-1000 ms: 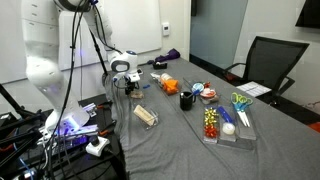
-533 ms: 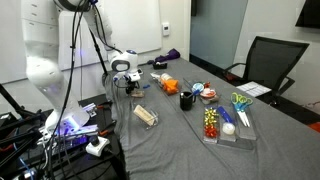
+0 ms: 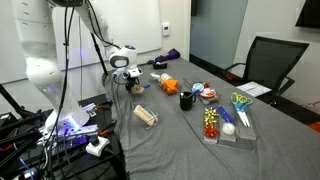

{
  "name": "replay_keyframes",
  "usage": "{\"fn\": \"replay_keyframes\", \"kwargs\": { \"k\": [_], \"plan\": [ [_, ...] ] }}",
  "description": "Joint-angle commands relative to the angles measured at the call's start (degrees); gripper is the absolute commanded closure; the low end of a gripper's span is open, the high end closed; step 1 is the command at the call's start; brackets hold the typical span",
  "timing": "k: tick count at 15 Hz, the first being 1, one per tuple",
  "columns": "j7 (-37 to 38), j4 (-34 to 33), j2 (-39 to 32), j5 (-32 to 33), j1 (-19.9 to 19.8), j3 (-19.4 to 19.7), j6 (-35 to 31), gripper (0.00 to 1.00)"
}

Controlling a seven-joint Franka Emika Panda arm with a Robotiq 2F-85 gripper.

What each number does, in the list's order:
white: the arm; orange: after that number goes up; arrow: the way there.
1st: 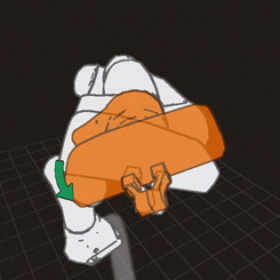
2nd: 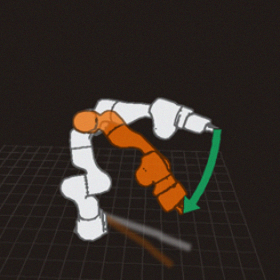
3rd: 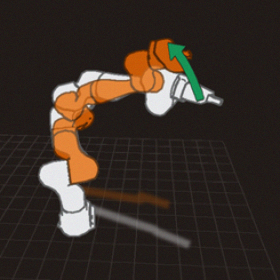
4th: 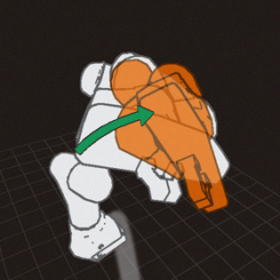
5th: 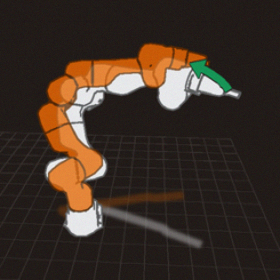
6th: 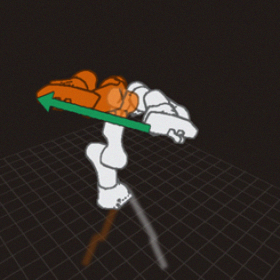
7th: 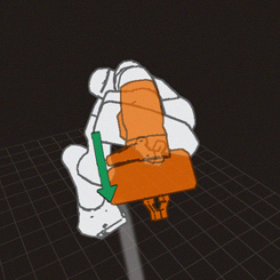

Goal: Pick up the brown object and place it in the clear square box on the right

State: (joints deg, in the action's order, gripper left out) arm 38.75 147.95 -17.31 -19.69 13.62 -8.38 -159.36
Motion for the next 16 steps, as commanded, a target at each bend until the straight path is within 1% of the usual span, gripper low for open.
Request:
{"fn": "replay_keyframes", "kwargs": {
  "k": [1, 9, 12, 16],
  "plan": [
    [0.8, 3.2, 6.1, -0.5, 0.1, -0.4, 2.0, 0.68],
    [3.0, 5.8, 13.4, -0.8, -0.4, -1.0, 4.0, 0.68],
    [6.4, 6.5, 16.1, 0.8, -0.6, -0.5, 5.2, 0.68],
    [11.4, 7.4, 19.1, 3.5, -1.8, 0.2, 7.4, 0.68]
  ]
}}
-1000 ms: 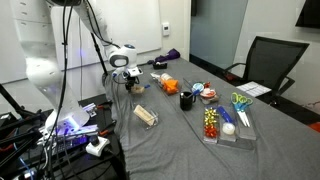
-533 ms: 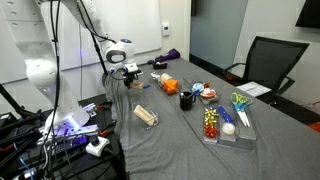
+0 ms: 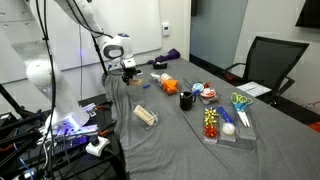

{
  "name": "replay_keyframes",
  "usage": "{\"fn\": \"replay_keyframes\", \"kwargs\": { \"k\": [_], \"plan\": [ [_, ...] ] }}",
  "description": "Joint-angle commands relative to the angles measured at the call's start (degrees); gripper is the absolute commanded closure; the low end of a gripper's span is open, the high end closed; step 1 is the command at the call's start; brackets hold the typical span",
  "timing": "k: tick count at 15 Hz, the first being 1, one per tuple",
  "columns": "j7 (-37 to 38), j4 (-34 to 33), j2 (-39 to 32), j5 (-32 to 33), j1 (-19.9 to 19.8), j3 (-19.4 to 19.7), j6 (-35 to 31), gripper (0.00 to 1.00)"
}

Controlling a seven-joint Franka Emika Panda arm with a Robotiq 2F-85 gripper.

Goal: Pick up the brown object and place it in the clear square box on the right

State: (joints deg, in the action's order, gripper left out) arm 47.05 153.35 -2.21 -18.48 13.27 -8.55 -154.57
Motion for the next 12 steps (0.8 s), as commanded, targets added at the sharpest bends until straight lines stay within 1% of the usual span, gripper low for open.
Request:
{"fn": "replay_keyframes", "kwargs": {
  "k": [1, 3, 9, 12],
  "plan": [
    [4.1, 2.1, 4.9, 3.0, -2.0, 0.6, 3.7, 0.68],
    [4.8, 1.8, 6.6, 4.1, -3.2, 1.2, 6.7, 0.68],
    [3.4, -1.1, 9.7, 5.5, -8.4, 4.4, 15.8, 0.68],
    [0.5, -2.6, 10.6, 5.0, -11.1, 6.9, 19.5, 0.68]
  ]
}}
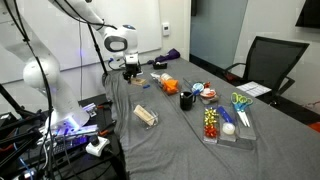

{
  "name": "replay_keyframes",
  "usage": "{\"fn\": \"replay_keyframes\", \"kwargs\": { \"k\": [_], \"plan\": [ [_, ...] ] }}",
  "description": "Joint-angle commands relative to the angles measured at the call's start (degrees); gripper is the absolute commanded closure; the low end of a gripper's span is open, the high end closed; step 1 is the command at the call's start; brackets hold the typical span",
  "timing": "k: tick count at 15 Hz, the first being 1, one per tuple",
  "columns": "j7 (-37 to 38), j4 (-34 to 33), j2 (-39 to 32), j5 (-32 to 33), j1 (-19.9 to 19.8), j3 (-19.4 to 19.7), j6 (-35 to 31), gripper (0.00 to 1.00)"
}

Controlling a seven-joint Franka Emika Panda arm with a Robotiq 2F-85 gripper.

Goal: Pick up the brown object and place it in the clear square box on the right

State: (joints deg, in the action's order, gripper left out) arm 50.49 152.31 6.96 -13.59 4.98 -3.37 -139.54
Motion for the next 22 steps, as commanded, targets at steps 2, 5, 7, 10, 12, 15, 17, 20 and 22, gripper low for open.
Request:
{"fn": "replay_keyframes", "kwargs": {
  "k": [2, 5, 7, 10, 12, 15, 17, 20, 22],
  "plan": [
    [-5.0, -2.7, 1.6, 0.0, -4.4, 3.3, 6.4, 0.68],
    [-9.0, -4.2, 1.5, -0.8, -6.6, 5.7, 8.3, 0.68],
    [-11.9, -5.4, 1.1, -1.2, -8.0, 7.3, 9.3, 0.68],
    [-15.6, -7.3, 0.1, -1.6, -9.9, 9.3, 10.9, 0.68],
    [-17.4, -8.1, -0.6, -1.7, -10.8, 10.2, 11.3, 0.68],
    [-20.2, -8.9, -1.4, -2.3, -11.8, 11.3, 11.3, 0.68],
    [-21.6, -9.4, -1.9, -2.3, -12.2, 11.6, 11.5, 0.68],
    [-22.5, -9.2, -2.2, -1.8, -12.4, 11.5, 11.2, 0.68],
    [-22.8, -9.5, -2.7, -1.9, -12.4, 11.6, 11.4, 0.68]
  ]
}}
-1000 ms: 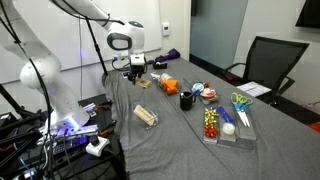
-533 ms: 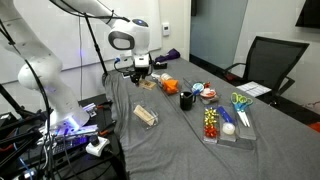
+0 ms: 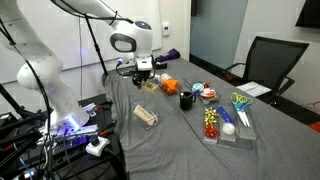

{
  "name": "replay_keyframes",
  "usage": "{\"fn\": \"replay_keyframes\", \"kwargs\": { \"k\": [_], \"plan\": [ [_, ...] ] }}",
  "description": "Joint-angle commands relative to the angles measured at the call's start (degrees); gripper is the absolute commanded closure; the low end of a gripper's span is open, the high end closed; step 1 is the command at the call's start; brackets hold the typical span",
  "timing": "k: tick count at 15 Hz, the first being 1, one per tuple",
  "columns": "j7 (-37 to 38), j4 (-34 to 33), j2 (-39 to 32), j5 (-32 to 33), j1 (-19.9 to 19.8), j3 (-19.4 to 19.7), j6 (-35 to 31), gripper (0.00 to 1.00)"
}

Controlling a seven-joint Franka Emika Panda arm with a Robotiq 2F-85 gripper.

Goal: Pick up the brown object and place it in the clear square box on the right

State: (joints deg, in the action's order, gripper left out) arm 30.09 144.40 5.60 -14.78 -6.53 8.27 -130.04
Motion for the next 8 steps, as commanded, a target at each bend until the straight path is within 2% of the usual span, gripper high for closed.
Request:
{"fn": "replay_keyframes", "kwargs": {
  "k": [1, 8],
  "plan": [
    [-2.3, -1.7, -1.6, -0.6, -1.0, -0.1, 2.0, 0.68],
    [-2.2, -2.1, -2.1, -0.6, -0.9, -0.1, 1.9, 0.68]
  ]
}}
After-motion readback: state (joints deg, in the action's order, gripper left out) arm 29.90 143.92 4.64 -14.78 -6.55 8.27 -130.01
